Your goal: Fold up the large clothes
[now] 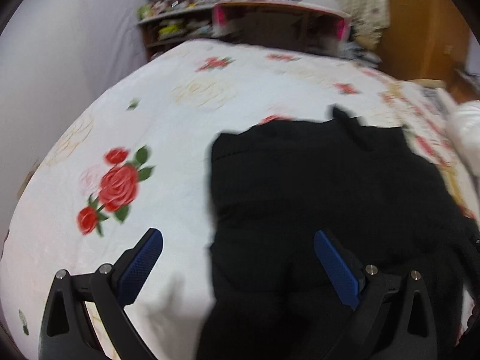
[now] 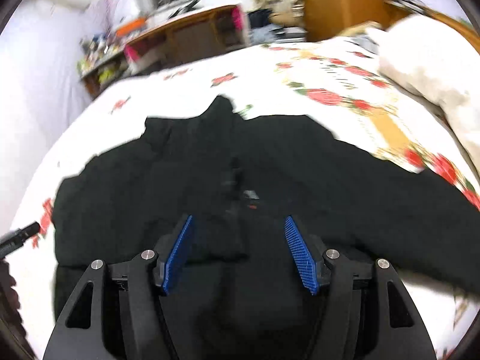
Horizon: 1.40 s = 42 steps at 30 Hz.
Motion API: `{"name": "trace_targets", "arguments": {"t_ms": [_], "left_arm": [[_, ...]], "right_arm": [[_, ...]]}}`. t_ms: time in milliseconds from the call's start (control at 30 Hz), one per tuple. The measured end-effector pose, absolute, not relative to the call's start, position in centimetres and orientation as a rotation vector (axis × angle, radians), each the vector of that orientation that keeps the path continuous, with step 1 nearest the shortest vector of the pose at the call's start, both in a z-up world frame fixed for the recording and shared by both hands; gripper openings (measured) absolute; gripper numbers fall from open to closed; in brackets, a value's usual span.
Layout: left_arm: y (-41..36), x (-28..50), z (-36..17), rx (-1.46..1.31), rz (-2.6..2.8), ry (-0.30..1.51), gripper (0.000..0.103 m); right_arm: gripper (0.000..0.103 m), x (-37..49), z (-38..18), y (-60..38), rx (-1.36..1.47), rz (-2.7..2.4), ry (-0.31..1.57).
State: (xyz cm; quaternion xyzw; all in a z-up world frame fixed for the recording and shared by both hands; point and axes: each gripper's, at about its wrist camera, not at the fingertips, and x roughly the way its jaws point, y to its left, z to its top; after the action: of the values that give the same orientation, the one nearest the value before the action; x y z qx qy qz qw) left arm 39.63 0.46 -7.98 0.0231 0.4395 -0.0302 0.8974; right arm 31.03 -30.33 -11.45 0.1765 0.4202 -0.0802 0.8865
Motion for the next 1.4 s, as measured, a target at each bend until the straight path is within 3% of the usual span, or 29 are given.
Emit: {"name": "trace_targets", "arguments": {"t_ms": [167,433,867,1067,1400], "left_arm": [[-5.1,36.5,-5.7,0.075,-0.202,0.860,0.102],[-17.0,32.6,-5.6,0.159,-0.458,0.847,0.102],[-37.5,23.3,-6.9,0.327,-0.933,0.785,0.102],[-39.3,22.4,-7.2,0.327,-0.959,0.796,0.102],[-35.8,26.5,-9.9,0.301,-0.821,0.847,0.102]], "right_arm": [[0.074,22.0,-9.5,-37.7,0.473,-0.343,0.830],[0.074,9.5,-7.7,-48.1,0.580,-0.644,0.770],[0.074,-1.5,-4.2,-54.6,0.582,-0.704,0.664],[0.074,-1.4,-9.1,-58.2,0.628,-0.760,0.758],[0.074,-1.8,-18.2,-63.9,0.917,-0.829,0.744]]}}
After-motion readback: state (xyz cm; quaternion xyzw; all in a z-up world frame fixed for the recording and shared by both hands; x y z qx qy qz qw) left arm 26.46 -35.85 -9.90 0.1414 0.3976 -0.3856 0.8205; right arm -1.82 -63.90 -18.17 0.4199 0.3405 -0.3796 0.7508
